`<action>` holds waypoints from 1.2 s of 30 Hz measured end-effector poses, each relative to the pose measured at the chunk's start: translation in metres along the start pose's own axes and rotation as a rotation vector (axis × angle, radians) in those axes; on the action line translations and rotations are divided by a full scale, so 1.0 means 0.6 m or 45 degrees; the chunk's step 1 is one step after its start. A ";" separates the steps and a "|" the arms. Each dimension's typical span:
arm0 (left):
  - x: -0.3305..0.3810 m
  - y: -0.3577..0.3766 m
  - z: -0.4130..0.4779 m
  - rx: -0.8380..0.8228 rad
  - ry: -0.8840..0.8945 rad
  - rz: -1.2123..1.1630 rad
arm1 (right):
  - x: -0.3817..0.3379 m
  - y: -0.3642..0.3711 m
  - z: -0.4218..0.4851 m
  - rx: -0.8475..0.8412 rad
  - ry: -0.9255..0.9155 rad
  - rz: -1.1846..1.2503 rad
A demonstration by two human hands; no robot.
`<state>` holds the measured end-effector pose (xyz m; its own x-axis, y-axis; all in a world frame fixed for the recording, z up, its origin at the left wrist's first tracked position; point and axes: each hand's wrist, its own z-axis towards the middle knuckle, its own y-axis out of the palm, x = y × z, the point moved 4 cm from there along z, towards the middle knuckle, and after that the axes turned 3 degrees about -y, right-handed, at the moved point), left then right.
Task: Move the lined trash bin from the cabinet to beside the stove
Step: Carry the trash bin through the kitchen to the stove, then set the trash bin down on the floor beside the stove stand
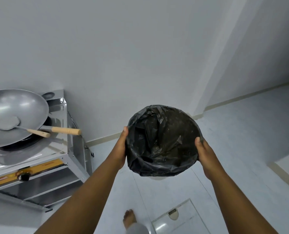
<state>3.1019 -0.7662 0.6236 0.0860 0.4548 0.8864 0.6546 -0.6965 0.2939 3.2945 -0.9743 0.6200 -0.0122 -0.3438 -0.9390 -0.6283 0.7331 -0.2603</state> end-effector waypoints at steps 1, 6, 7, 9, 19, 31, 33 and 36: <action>0.006 -0.011 0.019 0.013 0.000 -0.020 | -0.004 0.012 0.022 -0.017 0.002 0.006; 0.032 -0.051 0.110 0.098 -0.065 -0.212 | -0.021 0.071 0.132 -0.128 0.032 0.063; 0.035 -0.061 0.128 0.120 -0.078 -0.226 | -0.024 0.081 0.154 -0.143 0.034 0.073; 0.041 -0.083 0.163 0.164 -0.089 -0.224 | -0.027 0.101 0.198 -0.158 0.039 0.086; 0.000 -0.196 0.256 0.404 -0.094 -0.158 | 0.021 0.220 0.370 -0.408 0.140 0.015; -0.207 -0.255 0.314 0.730 -0.353 -0.210 | 0.212 0.298 0.508 -0.810 0.407 -0.020; -0.269 -0.274 0.335 0.778 -0.418 -0.241 | 0.275 0.315 0.524 -0.824 0.471 -0.025; -0.363 -0.308 0.372 0.801 -0.513 -0.247 | 0.373 0.351 0.546 -0.822 0.543 -0.049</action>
<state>3.1296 -0.6126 0.2961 0.1138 0.7876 0.6055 0.9792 -0.1918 0.0655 3.4143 -0.7048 0.2817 -0.1971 -0.6543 -0.7301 -0.9618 0.2735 0.0145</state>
